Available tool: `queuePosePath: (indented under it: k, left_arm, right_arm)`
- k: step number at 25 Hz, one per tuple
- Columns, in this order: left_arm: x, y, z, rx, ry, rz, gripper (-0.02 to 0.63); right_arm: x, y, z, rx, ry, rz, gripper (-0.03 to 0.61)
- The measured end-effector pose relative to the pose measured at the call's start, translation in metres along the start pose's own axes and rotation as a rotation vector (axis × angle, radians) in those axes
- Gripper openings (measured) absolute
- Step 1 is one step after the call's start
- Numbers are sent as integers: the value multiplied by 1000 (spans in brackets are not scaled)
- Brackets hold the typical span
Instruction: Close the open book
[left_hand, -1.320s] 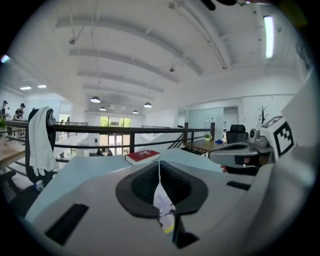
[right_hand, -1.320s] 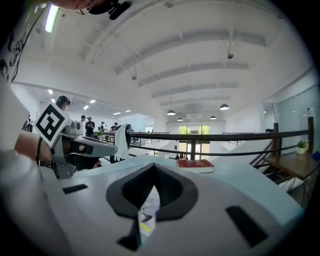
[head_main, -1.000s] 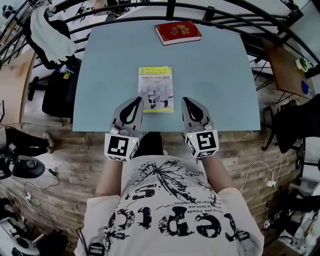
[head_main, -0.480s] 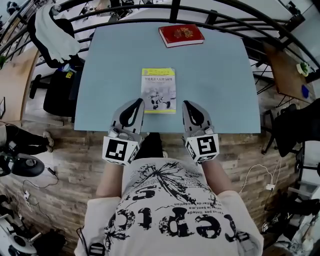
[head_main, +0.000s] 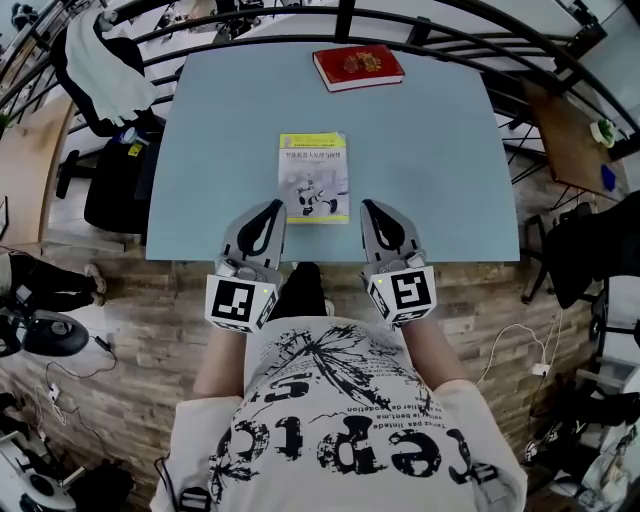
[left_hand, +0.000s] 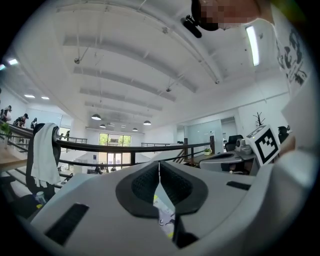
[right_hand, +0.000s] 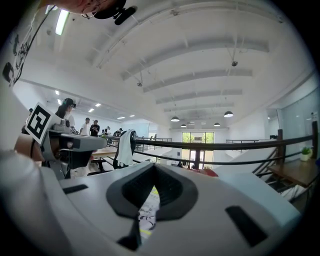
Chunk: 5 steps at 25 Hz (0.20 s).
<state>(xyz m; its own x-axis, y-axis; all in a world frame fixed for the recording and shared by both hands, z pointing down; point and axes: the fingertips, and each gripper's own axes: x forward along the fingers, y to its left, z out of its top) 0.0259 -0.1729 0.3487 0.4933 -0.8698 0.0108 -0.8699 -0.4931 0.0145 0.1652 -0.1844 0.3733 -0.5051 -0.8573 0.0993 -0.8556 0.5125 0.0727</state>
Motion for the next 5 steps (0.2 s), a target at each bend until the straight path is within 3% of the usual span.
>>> queuePosePath:
  k: [5]
  left_arm:
    - [3, -4, -6, 13, 18, -7, 22]
  right_arm:
    - [0, 1, -3, 16, 5, 2, 9]
